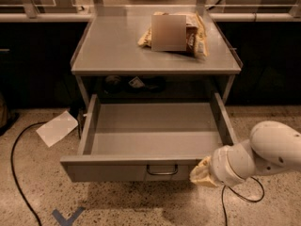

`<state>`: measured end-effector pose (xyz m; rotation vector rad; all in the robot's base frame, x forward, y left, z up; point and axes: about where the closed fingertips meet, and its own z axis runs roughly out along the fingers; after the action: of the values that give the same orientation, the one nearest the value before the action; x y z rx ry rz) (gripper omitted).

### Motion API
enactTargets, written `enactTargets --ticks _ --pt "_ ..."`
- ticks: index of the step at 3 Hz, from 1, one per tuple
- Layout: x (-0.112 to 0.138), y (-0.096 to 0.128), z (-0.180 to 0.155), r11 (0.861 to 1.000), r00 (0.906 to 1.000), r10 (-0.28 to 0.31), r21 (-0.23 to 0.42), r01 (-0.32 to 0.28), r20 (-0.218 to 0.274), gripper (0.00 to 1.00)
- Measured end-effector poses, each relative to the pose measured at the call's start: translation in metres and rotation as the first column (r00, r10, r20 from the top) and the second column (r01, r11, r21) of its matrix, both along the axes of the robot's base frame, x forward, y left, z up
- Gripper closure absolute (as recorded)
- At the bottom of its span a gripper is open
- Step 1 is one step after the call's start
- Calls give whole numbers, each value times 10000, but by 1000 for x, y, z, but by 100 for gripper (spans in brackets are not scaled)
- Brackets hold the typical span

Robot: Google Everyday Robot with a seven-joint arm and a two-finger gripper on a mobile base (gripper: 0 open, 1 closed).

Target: Close top drawer

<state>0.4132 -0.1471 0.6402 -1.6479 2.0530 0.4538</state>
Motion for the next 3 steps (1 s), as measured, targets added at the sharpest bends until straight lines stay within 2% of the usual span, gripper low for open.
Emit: enactTargets --ticks 1,2,3 --pt "34 14 7 9994 9987 116 324 -132 503 100" --pt "34 14 7 9994 9987 116 324 -133 505 100" --pt "47 13 10 9996 9971 32 281 -54 762 100"
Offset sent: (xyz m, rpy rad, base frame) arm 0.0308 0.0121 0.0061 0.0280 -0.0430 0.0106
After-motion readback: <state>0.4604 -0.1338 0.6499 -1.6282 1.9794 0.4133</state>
